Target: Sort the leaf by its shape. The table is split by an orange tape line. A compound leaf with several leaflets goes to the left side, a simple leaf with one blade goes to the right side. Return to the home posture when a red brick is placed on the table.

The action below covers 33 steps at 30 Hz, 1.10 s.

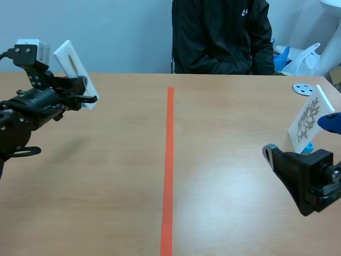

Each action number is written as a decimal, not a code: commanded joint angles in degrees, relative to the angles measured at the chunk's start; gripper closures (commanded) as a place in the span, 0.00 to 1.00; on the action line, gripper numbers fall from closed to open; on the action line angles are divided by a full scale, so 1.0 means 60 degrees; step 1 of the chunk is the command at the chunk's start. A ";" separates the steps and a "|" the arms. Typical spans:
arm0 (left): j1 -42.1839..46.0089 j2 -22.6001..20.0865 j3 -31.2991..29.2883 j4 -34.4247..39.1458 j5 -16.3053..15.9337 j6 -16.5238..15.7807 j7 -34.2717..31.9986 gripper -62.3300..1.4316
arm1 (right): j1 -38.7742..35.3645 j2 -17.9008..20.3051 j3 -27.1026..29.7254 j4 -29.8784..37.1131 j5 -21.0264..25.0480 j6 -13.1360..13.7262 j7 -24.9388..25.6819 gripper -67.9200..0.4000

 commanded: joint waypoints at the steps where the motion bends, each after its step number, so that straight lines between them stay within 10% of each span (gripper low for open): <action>1: -0.0033 -0.0178 -0.0076 -0.0211 -0.0266 -0.0058 -0.0142 0.88 | 0.0058 0.0098 0.0142 0.0029 0.0069 -0.0007 0.0142 0.00; 33: -0.0091 -0.0175 -0.0178 -0.3260 -0.0463 0.0583 -0.1971 0.88 | 0.0058 0.0102 0.0142 0.0029 0.0080 -0.0007 0.0138 0.00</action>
